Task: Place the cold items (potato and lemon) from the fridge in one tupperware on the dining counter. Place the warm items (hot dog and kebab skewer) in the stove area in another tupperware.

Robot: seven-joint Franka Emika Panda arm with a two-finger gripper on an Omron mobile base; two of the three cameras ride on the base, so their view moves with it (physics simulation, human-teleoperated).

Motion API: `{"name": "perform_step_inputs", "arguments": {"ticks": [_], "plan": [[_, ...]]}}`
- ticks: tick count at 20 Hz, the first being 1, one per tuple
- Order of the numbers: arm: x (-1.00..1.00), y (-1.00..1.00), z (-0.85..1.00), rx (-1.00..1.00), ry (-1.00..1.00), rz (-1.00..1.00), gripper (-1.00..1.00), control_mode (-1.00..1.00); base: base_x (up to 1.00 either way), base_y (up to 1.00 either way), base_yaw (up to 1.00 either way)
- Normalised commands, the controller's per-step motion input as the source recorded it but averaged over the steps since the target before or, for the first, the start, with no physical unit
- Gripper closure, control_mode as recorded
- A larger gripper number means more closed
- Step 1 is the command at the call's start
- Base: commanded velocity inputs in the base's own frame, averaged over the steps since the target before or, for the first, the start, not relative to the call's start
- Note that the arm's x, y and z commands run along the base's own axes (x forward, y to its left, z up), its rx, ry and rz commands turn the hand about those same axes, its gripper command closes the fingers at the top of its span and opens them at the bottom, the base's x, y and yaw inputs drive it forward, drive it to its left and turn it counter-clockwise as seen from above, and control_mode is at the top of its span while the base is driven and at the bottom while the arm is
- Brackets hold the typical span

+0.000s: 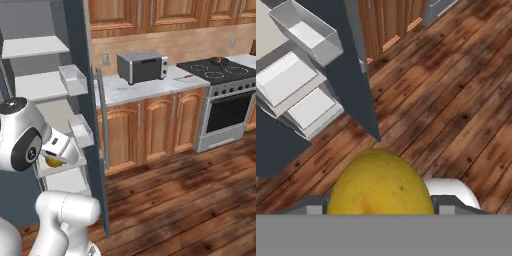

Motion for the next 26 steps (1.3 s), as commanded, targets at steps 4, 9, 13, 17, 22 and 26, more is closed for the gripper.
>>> {"name": "perform_step_inputs", "arguments": {"ticks": [4,9,13,17,22,26], "plan": [[0.00,0.00,0.00,0.00,0.00,0.00,1.00,1.00,-0.46,0.00,-0.67],[0.00,0.00,0.00,0.00,0.00,0.00,1.00,1.00,-0.33,0.00,-0.72],[0.00,0.00,0.00,0.00,0.00,0.00,1.00,1.00,-0.22,0.00,-0.68],[0.00,0.00,0.00,0.00,0.00,0.00,1.00,1.00,-0.38,0.00,-0.76],[0.00,0.00,0.00,0.00,0.00,0.00,1.00,1.00,-0.44,-0.01,-0.79],[0.00,0.00,0.00,0.00,0.00,0.00,1.00,1.00,0.00,-0.30,-0.60]]}}
